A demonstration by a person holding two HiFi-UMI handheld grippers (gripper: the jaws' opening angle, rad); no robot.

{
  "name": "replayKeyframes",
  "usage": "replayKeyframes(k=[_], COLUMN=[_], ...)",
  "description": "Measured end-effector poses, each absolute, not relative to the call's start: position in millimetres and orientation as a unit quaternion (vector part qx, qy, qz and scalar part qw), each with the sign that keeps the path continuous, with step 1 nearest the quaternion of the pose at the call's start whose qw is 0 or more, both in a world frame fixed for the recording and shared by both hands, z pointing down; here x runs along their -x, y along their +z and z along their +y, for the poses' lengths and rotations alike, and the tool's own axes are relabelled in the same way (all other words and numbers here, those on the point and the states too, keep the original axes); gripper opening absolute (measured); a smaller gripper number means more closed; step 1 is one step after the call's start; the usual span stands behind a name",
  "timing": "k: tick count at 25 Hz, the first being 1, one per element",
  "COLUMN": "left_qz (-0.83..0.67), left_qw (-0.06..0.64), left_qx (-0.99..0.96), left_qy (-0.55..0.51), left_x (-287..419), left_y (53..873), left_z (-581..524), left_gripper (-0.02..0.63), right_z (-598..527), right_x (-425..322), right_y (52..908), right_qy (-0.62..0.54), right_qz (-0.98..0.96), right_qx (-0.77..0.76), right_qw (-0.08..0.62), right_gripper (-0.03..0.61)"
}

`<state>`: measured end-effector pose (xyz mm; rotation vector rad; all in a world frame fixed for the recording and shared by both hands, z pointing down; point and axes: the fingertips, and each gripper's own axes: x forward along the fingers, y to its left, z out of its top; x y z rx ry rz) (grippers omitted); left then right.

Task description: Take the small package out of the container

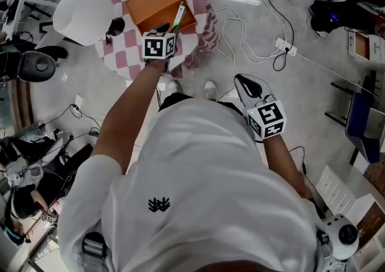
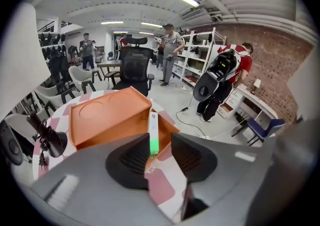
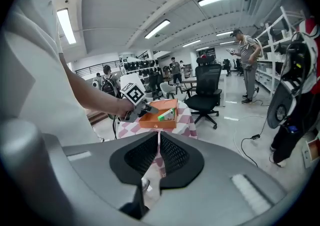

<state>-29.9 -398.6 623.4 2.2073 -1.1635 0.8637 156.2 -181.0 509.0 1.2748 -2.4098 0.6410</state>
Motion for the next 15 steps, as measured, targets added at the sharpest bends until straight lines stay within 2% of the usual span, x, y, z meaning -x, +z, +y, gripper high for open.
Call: replayKeyframes(k=[7,15], left_qz=[-0.422,-0.429], left_qw=[0.233,0.248], left_qx=[-0.807,-0.787], left_qy=[0.341,0.368], left_x=[20,19], left_y=[638,664], left_z=[-421,-435], left_gripper=[0.156,0.163], right_z=[-189,-193], right_x=[-173,-190], right_y=[505,508], right_qy=[0.225,0.234], right_qz=[-0.833,-0.820], right_qx=[-0.479,-0.495], right_qw=[0.161,0.167], right_gripper=[0.014,0.014])
